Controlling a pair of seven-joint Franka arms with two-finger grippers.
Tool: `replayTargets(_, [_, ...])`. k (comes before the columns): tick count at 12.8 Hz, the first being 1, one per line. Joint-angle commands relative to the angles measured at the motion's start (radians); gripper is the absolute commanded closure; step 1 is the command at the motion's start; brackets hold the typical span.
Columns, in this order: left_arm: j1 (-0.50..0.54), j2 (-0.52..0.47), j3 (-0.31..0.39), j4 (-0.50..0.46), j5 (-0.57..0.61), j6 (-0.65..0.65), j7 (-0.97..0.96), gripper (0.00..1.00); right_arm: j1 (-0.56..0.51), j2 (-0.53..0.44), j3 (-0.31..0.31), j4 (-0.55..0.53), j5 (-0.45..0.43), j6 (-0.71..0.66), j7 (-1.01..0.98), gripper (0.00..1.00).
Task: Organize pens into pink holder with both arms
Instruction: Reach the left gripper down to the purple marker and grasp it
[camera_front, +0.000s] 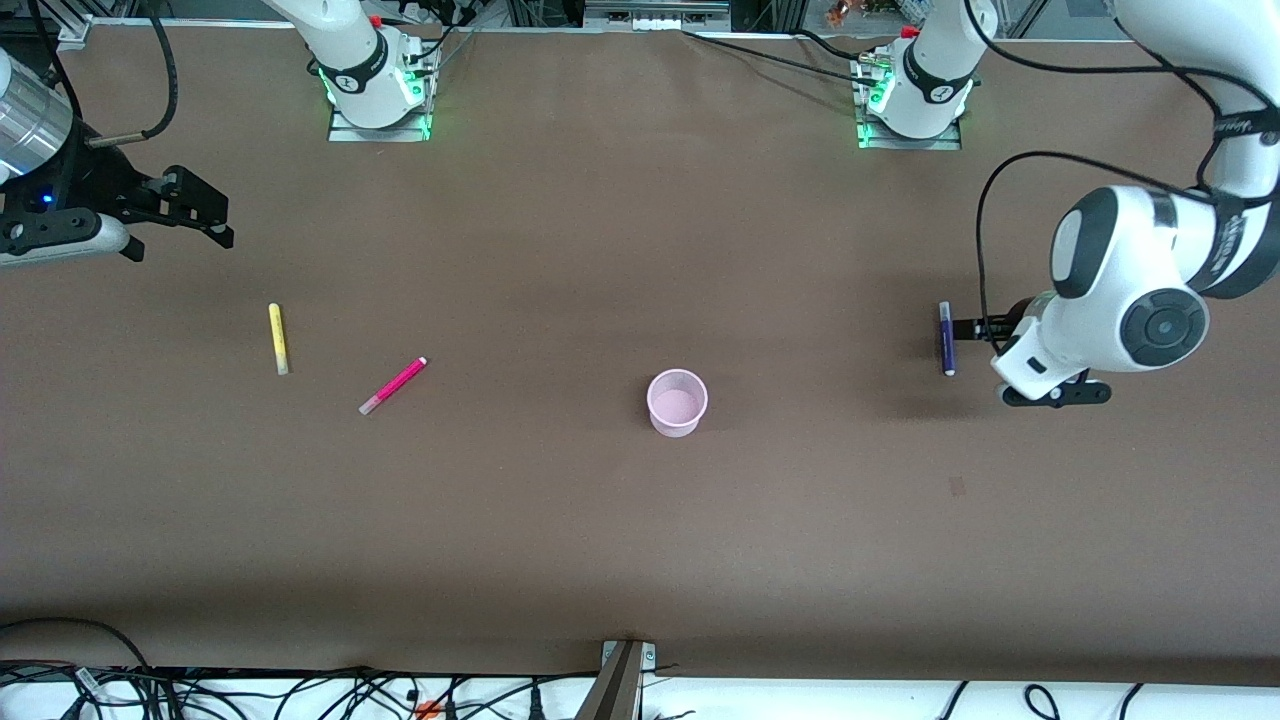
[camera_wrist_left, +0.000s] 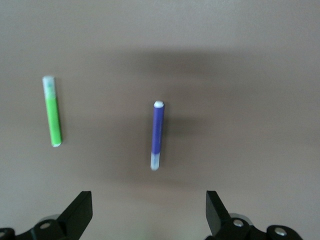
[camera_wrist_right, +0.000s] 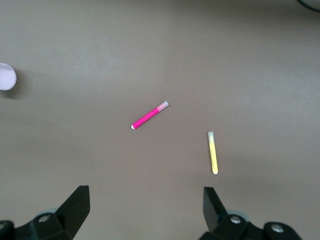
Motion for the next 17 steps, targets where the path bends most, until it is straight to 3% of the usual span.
replayTargets(1, [0.012,0.000,0.000,-0.103,0.003,0.150,0.080,0.00,0.005,0.000,0.005,0.012,-0.011,-0.012,-0.004,0.00])
replayTargets(4, [0.021,0.003,0.000,-0.241,0.030,0.380,0.088,0.00,0.005,0.000,0.005,0.012,-0.011,-0.012,-0.006,0.00])
replayTargets(7, [0.053,0.055,-0.001,-0.315,0.104,0.579,0.088,0.00,0.004,0.002,0.005,0.015,-0.011,-0.001,-0.010,0.00])
replayTargets(13, [0.061,0.107,-0.003,-0.324,0.104,0.612,0.086,0.00,0.001,0.018,0.003,0.015,-0.001,-0.003,-0.015,0.00])
replayTargets(14, [0.061,0.109,-0.004,-0.324,0.104,0.612,0.086,0.08,0.001,0.026,0.002,0.015,-0.003,-0.006,-0.018,0.00])
replayTargets(17, [0.061,0.112,-0.006,-0.325,0.101,0.611,0.086,0.58,0.001,0.083,0.002,0.015,-0.014,-0.006,-0.016,0.00])
